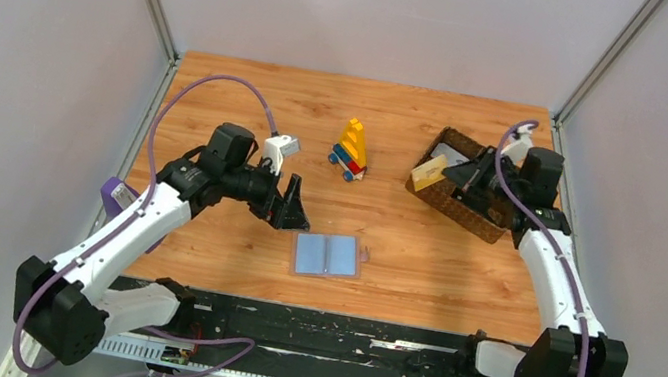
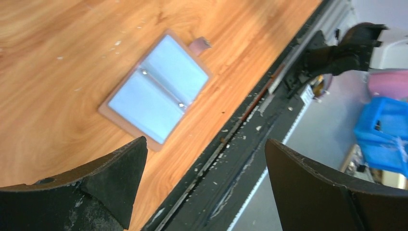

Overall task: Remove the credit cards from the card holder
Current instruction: Place the credit card in the storage box.

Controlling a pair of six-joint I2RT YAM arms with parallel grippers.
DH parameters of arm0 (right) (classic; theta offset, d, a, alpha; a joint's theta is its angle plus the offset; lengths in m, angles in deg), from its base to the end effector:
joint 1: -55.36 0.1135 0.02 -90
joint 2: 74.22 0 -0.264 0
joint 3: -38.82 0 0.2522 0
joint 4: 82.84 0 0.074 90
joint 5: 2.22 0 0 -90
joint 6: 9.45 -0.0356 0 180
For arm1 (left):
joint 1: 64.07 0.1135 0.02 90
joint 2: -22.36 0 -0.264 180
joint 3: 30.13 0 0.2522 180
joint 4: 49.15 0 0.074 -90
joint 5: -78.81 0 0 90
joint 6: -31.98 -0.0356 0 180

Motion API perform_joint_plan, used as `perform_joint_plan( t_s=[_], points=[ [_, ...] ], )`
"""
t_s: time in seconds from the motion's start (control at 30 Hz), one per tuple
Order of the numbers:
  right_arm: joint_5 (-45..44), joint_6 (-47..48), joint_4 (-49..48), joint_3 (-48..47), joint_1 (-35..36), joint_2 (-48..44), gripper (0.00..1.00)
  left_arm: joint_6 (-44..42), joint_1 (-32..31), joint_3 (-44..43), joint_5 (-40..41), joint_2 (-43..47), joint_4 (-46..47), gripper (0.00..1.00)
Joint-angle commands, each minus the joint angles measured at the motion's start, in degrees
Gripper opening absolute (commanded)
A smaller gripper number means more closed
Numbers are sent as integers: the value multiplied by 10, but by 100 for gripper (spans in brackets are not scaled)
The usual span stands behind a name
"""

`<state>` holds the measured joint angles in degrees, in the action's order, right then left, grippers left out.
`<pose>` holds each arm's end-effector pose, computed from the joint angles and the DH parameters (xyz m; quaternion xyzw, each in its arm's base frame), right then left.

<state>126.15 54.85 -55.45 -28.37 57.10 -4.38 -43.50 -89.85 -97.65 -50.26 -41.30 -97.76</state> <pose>0.2684 0.0303 0.2986 0.0092 0.8344 0.3885 0.3910 0.1944 -0.1188 0.2955 0.2134 0.8531 -0.4147 0.2340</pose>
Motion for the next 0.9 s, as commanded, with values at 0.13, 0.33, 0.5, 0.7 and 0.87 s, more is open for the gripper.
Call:
perform_joint_plan(
  t_s=[0.13,0.33,0.5,0.7,0.87],
  points=[
    [-204,-90,-117,39,-113,-28,0,-29,-1,-20,118,52,-27,100],
    [-261,-104,-183,51,-161,-1,0,-28,0,-20,163,64,-39,100],
    [-262,-118,-242,60,-181,45,0,-26,0,-15,172,74,-39,100],
    [-250,-146,-284,60,-192,109,0,-26,0,-14,181,74,-41,100],
    [-252,-165,-341,79,-192,146,0,-26,0,-13,187,75,-43,100]
  ],
)
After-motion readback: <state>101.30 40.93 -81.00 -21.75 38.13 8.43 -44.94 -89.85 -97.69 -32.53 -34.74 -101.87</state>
